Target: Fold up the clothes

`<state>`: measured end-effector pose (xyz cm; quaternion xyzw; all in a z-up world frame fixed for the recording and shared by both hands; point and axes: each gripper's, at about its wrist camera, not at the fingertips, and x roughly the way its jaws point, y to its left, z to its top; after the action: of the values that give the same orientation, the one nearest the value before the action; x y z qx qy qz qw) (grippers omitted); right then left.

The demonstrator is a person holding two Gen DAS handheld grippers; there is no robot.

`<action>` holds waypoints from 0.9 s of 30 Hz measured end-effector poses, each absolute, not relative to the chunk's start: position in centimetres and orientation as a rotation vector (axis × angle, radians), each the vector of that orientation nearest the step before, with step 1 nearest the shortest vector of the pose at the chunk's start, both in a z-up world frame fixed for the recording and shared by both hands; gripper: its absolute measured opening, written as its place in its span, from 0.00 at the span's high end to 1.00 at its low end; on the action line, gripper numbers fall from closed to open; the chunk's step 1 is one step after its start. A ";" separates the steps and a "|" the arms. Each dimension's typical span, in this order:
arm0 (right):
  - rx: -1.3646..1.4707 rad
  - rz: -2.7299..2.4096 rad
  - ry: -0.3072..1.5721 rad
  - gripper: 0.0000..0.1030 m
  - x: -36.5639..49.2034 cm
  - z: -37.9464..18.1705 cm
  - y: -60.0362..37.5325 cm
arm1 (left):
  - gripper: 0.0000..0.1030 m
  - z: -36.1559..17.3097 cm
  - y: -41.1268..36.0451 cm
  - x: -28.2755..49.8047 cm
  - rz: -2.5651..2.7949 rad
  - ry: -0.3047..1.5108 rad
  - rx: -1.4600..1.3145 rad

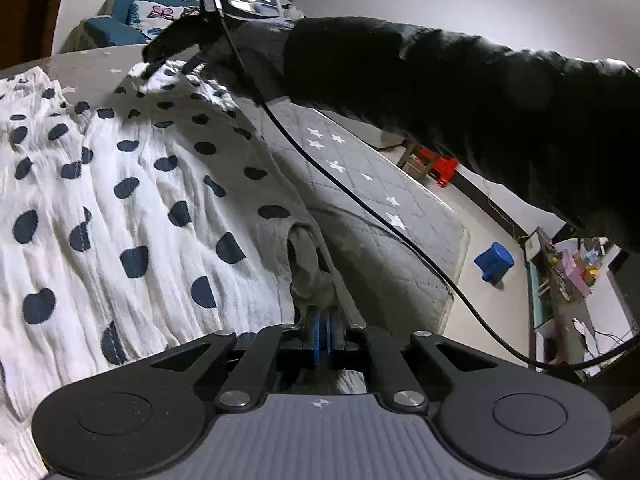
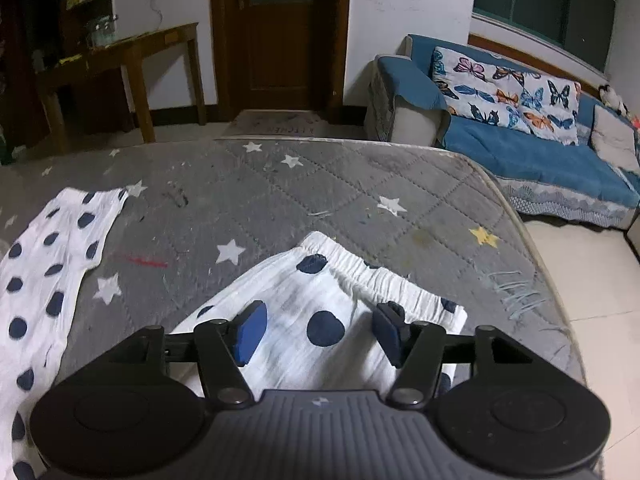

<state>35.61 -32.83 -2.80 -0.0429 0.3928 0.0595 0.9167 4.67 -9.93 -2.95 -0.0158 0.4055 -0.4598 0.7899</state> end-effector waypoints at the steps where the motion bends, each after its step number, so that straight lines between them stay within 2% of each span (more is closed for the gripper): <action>1: -0.095 0.127 0.809 0.42 35.1 -2.6 -32.8 | 0.95 -2.8 -9.8 4.6 -0.983 0.865 -0.034; 7: -0.130 0.215 0.808 0.42 29.8 -0.9 -32.8 | 0.84 -0.6 -8.1 4.0 -0.909 0.777 -0.025; 17: -0.133 0.441 0.816 0.42 17.8 0.5 -30.9 | 0.84 0.8 -2.2 7.9 -0.515 0.720 -0.039; 27: -0.187 0.562 0.773 0.42 9.0 -0.4 -28.5 | 0.85 -1.8 2.4 9.1 -0.324 0.771 -0.039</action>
<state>9.02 -28.47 -0.44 -0.0899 0.3716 0.2703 0.8836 9.06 2.37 -1.83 -0.0192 0.3744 -0.1575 0.9136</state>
